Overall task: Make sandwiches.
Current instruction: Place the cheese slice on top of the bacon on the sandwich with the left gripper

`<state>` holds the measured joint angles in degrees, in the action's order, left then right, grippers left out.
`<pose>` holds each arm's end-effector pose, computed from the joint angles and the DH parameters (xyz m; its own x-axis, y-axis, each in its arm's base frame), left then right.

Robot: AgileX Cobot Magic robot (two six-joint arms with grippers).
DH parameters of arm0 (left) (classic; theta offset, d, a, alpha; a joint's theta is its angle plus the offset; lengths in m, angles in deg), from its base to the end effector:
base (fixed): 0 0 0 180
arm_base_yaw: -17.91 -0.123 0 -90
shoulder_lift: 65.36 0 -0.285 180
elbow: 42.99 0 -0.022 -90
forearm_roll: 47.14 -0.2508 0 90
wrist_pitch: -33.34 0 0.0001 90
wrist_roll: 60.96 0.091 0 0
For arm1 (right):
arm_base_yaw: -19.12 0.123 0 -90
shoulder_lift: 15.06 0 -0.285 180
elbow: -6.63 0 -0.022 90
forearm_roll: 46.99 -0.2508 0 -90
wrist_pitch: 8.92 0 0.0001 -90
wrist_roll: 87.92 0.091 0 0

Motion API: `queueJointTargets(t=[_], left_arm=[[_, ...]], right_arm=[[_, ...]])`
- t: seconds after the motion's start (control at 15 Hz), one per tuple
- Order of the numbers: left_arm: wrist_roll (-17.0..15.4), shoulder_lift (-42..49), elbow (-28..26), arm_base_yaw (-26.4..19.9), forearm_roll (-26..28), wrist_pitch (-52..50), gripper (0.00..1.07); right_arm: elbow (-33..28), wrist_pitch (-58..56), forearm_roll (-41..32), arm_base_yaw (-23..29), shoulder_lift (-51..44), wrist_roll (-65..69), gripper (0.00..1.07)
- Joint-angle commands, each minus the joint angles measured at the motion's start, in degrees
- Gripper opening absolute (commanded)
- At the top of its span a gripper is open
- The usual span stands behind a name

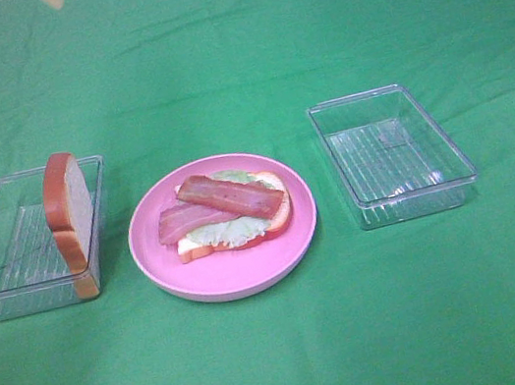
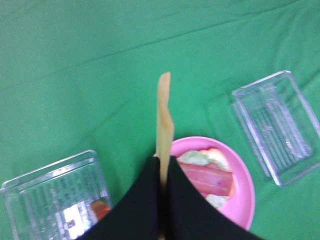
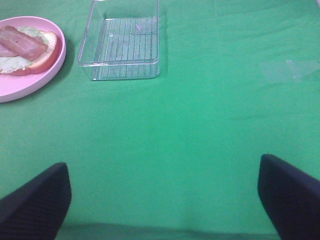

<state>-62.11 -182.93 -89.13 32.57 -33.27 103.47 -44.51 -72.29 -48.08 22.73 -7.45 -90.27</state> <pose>0.3995 -0.1257 0.4074 -0.7877 0.1017 -0.6076 0.3038 0.9221 -0.2395 -0.0026 0.0014 0.2612 -0.5278 -0.0658 -0.8468 -0.0945 0.9954 -0.0185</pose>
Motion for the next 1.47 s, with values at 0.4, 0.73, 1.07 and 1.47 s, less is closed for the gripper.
queueJointTargets(t=[0.4,0.73,1.07,1.47], left_arm=[[0.5,-8.1,1.0,10.2,10.9,5.4,0.0],[3.2,-12.5,10.4,12.4,13.5,3.3,0.0],[6.6,-21.3,11.5,12.9,17.1,1.3,0.0],[8.0,-24.0,11.5,12.9,16.0,-1.5,0.0]], right_arm=[[-0.2,0.3,-0.1,-0.2,-1.8,-0.5,0.96],[-0.2,0.3,-0.1,-0.2,-1.8,-0.5,0.96],[-0.2,0.3,-0.1,-0.2,-1.8,-0.5,0.96],[-0.2,0.3,-0.1,-0.2,-1.8,-0.5,0.96]])
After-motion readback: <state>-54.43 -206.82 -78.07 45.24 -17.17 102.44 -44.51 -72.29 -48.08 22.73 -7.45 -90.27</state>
